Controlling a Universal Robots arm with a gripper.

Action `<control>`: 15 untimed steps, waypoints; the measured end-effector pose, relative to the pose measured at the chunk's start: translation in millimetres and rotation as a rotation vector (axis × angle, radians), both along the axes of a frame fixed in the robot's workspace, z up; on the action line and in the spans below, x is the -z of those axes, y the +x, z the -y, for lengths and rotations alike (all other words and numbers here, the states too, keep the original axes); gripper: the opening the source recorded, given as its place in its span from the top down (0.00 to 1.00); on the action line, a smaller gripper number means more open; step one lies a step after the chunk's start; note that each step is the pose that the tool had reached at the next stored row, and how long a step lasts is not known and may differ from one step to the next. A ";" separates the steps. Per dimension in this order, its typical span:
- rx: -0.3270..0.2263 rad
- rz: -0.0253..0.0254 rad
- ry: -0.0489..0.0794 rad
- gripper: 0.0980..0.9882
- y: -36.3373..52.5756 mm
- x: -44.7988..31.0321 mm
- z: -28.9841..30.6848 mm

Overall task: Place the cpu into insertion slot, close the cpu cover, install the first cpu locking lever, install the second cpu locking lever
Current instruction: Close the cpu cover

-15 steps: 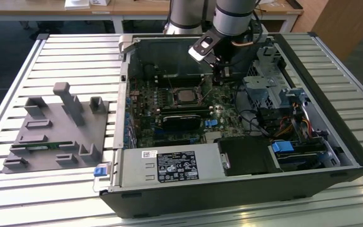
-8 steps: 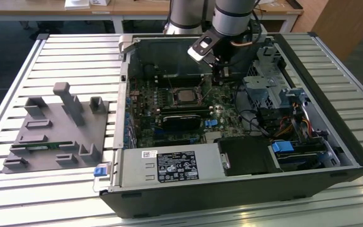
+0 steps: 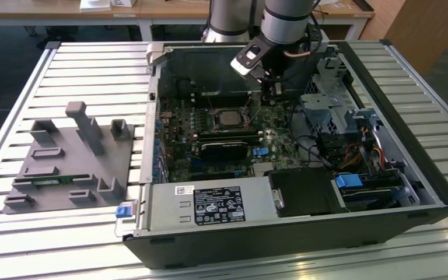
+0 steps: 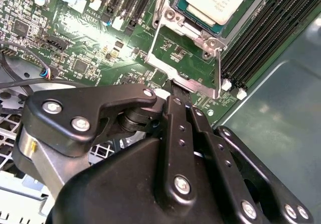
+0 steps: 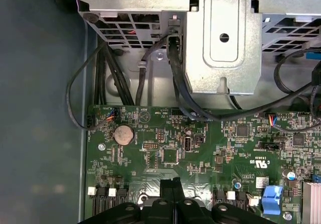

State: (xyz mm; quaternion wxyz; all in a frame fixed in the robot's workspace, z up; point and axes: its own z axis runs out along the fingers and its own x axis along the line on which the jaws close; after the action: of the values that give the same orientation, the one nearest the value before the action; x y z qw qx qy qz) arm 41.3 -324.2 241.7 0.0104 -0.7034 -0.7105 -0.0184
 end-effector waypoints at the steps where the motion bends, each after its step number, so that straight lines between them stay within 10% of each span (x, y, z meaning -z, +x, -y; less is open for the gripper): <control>1: 0.000 0.0000 0.000 0.99 -0.1 0.0 0.0; 15: 0.000 0.0000 0.000 0.99 -3.3 0.0 0.0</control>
State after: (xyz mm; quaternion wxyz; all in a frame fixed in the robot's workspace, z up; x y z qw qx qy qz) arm 37.9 -324.2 241.7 0.0104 -0.7034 -0.7105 -0.0184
